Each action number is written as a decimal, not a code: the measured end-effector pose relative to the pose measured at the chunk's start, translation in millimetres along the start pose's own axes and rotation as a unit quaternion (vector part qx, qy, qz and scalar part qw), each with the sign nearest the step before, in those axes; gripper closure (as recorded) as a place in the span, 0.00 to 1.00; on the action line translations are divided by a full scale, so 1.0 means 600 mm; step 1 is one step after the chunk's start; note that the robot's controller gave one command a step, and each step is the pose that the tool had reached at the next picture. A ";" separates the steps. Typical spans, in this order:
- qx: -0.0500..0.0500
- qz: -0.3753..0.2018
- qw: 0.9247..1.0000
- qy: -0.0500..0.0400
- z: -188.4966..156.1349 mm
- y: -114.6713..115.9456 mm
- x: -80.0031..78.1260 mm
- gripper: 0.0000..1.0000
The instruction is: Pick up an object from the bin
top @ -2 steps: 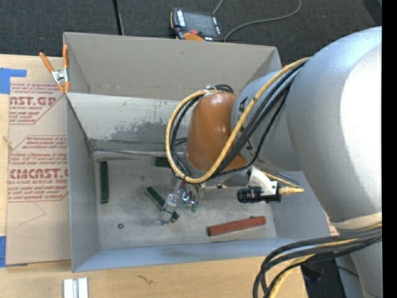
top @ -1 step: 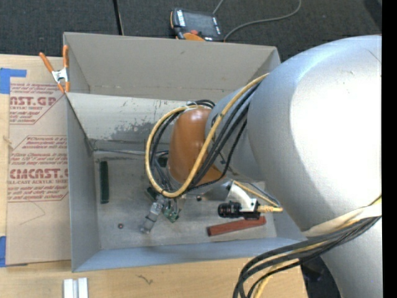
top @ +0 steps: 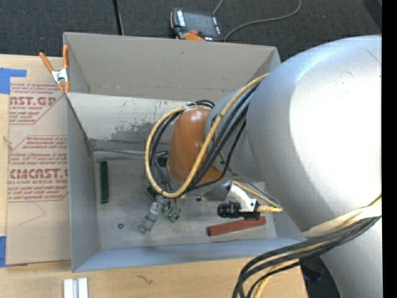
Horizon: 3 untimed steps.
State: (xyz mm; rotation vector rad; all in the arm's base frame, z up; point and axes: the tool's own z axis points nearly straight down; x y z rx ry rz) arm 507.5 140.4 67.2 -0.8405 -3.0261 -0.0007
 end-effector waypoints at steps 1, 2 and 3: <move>-0.001 0.000 1.000 0.000 -0.001 0.001 0.000 1.00; -0.001 -0.001 1.000 -0.001 -0.076 0.002 0.000 1.00; -0.001 -0.002 1.000 -0.001 -0.144 0.004 0.000 1.00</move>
Offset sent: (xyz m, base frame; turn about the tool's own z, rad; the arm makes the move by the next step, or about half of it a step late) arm 0.0000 0.0000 0.0000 0.0000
